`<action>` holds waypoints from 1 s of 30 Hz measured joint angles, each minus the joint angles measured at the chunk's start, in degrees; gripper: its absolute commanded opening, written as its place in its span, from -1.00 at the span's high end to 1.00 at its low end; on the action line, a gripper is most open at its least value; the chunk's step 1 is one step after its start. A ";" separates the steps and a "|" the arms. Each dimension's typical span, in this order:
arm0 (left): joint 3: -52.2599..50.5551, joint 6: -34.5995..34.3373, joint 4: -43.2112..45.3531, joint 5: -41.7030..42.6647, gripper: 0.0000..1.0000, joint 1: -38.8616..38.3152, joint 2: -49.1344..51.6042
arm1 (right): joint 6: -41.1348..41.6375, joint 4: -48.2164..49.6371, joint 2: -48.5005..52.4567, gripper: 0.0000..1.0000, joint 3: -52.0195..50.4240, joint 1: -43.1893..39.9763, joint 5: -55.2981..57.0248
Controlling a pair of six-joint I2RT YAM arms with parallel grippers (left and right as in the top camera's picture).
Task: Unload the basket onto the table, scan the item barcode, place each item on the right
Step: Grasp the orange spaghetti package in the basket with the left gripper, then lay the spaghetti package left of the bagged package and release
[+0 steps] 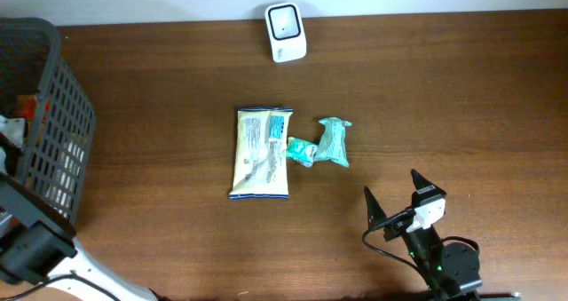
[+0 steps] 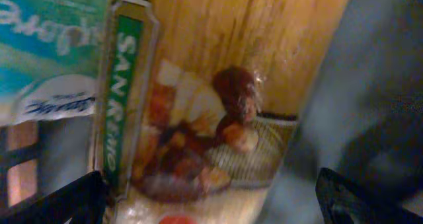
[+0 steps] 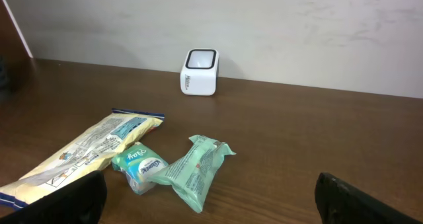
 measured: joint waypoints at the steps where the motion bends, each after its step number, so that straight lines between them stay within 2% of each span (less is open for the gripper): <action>1: 0.00 0.04 0.24 0.02 -0.67 0.02 0.07 | 0.00 0.00 0.00 -0.97 0.00 0.00 0.00; 2: 0.00 0.33 0.39 -0.13 -0.30 0.04 0.17 | 0.00 0.00 0.00 -0.98 0.00 0.00 0.00; 3: 0.00 0.39 0.63 -0.35 -0.22 0.09 0.31 | 0.04 0.00 0.00 -0.97 0.00 0.00 0.00; 4: 0.00 0.28 0.76 -0.37 -0.04 0.15 0.37 | 0.00 0.00 0.00 -0.97 0.00 0.00 0.00; 6: 0.07 0.85 1.09 -0.44 0.64 0.44 0.39 | 0.02 0.00 0.00 -0.98 0.00 0.00 0.02; 8: 0.22 1.01 1.09 -0.39 1.00 0.44 0.28 | 0.02 0.00 0.00 -0.97 0.00 0.00 0.02; 15: 1.03 1.51 1.14 -0.61 1.00 0.33 -0.66 | 0.02 0.00 0.00 -0.97 0.00 0.00 0.00; 19: -0.24 -2.47 1.33 0.70 1.00 0.33 -3.41 | -0.02 0.00 0.00 -0.97 0.00 0.00 0.00; 26: -1.22 -13.75 6.34 5.62 1.00 0.26 -24.46 | 0.00 0.00 0.00 -0.97 0.00 0.00 0.00; 30: -1.18 -23.37 7.98 7.41 1.00 -0.79 -36.52 | 0.00 0.00 0.00 -0.97 0.00 0.00 0.00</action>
